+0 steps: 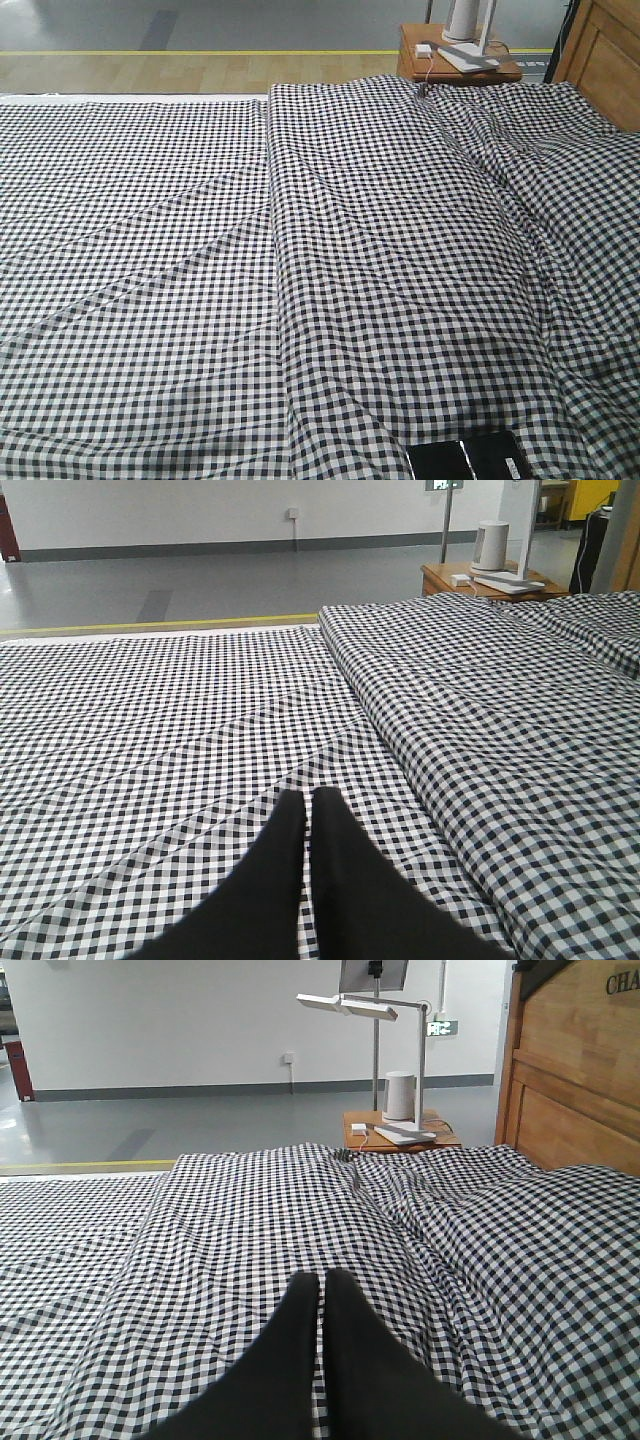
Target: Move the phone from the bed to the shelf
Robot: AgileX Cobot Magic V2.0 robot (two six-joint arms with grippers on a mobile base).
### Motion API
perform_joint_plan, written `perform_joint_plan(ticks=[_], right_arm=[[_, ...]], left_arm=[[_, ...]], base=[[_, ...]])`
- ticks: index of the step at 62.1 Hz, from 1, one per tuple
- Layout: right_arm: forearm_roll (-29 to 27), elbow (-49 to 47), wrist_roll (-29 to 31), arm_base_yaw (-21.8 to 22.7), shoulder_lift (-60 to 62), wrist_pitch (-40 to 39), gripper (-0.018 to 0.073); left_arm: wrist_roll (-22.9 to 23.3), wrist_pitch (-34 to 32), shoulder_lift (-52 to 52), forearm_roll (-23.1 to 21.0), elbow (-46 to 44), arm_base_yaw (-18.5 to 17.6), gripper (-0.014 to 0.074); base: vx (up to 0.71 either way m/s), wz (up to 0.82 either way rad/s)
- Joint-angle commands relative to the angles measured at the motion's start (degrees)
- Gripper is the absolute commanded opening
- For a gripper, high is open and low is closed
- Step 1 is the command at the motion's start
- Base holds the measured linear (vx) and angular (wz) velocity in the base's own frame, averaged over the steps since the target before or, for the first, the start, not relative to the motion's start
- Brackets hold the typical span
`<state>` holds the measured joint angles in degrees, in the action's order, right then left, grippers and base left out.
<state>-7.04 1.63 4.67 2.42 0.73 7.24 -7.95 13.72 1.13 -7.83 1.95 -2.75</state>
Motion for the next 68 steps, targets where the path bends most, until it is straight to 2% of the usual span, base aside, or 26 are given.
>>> perform_joint_plan(ticks=[1,68], right_arm=[[0.7,0.4,0.5,0.2,-0.1,-4.3,-0.0004],[0.7,0.4,0.5,0.2,-0.1,-4.3,-0.0004]], left_arm=[[0.2,-4.2,0.3,-0.5,0.2,-0.2,0.0001],[0.2,-4.2,0.3,-0.5,0.2,-0.2,0.0001]], base=[[0.00,0.00],[0.00,0.00]])
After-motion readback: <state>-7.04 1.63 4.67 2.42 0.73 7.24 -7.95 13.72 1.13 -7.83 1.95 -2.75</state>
